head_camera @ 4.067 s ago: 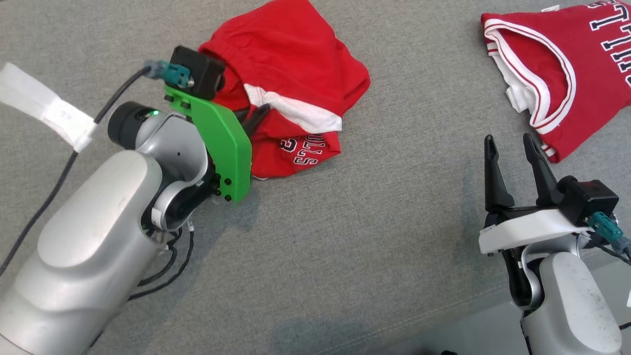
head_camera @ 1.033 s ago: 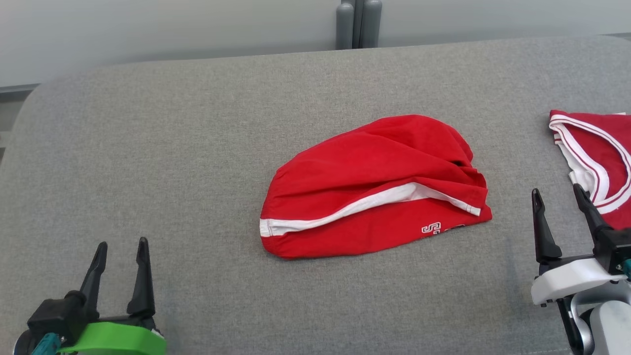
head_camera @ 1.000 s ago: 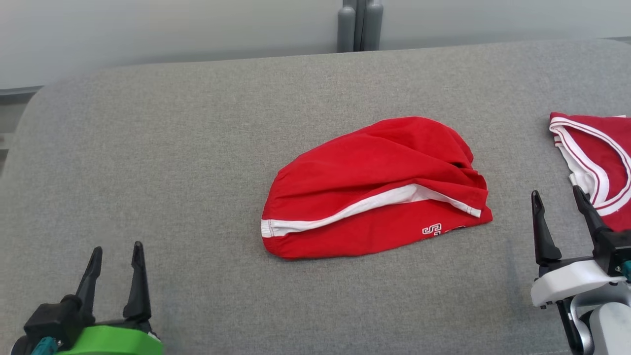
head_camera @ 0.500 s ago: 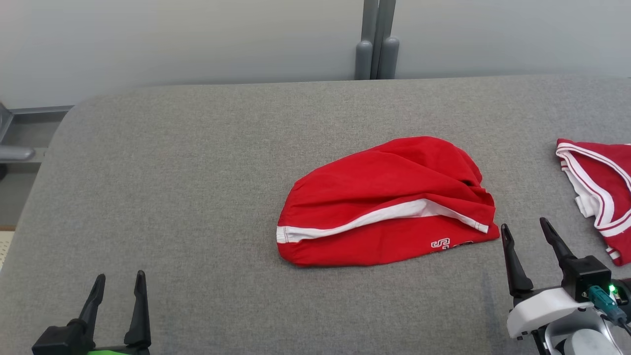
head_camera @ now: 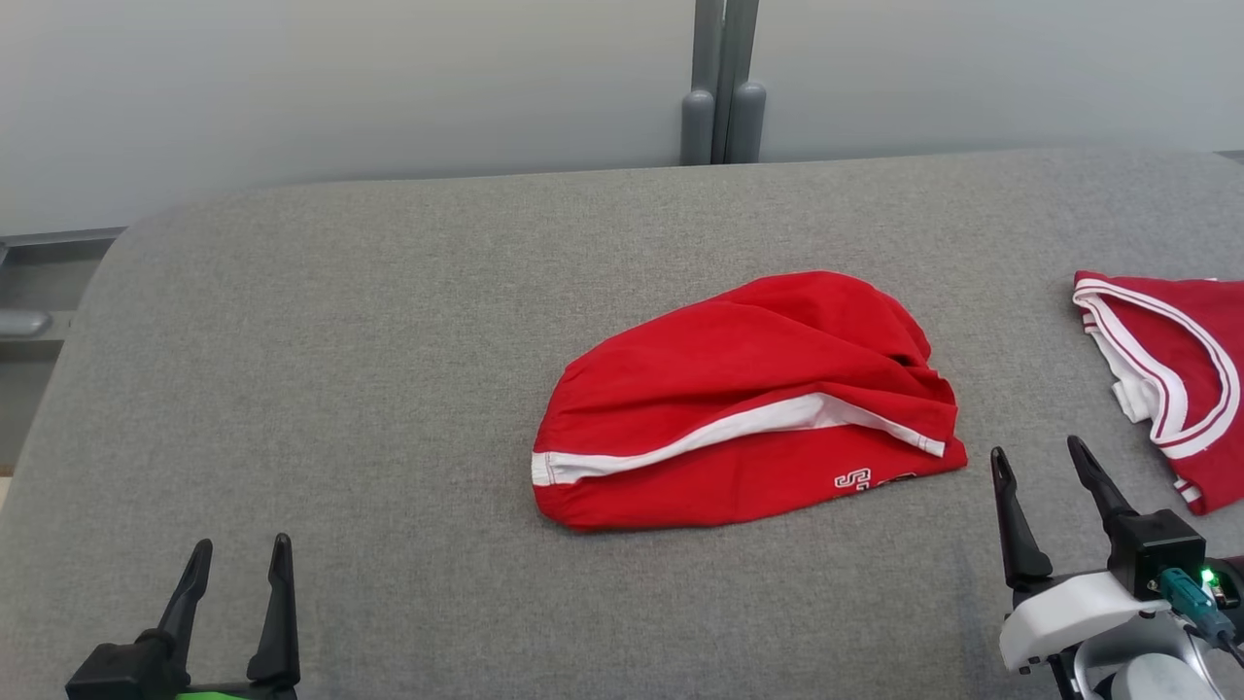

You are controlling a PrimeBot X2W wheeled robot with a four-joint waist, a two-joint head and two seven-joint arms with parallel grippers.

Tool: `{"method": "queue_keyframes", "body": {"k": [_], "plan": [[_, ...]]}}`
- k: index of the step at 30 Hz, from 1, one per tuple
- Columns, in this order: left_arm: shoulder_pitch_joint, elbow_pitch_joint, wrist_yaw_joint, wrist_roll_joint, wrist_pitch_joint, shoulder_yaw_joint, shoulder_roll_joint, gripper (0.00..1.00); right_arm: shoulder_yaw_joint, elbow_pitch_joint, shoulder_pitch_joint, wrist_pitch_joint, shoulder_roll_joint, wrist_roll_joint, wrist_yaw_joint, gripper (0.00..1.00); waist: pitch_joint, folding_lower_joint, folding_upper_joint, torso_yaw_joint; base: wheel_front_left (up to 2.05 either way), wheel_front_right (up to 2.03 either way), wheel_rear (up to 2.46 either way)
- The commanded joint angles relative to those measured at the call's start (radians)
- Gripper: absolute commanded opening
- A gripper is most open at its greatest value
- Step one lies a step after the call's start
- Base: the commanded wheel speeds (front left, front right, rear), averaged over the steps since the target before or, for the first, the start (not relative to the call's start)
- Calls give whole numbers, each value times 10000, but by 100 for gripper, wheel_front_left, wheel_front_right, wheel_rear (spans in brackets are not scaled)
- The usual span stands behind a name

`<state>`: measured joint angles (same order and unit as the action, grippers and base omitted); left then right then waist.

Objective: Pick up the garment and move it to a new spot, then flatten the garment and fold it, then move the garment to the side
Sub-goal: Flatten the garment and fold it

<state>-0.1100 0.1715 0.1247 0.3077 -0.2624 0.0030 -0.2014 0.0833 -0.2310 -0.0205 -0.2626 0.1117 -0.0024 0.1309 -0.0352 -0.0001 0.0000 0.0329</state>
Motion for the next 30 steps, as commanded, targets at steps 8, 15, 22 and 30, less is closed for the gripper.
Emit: {"method": "queue_keyframes", "body": {"k": [8,15,22,30], "plan": [[189,-15,67,56,-26,-34,125,100,-65,-178,-37,-25,129,112,-4,100,-171,1,0,-80,0,0,0],[1254,547,71,773,107,-1614,-72,100,-856,-1731,-1387,-8,397,131,-4,100,-1046,1,0,-72,0,0,0],[2627,1105,70,1798,854,-3267,-108,100,-1506,-3129,-2631,320,568,244,-4,100,-1633,1,0,74,0,0,0],[3408,1555,59,2746,1182,-4405,-300,100,-2013,-3827,-2998,126,525,442,-4,100,-1772,1,0,38,0,0,0]]}}
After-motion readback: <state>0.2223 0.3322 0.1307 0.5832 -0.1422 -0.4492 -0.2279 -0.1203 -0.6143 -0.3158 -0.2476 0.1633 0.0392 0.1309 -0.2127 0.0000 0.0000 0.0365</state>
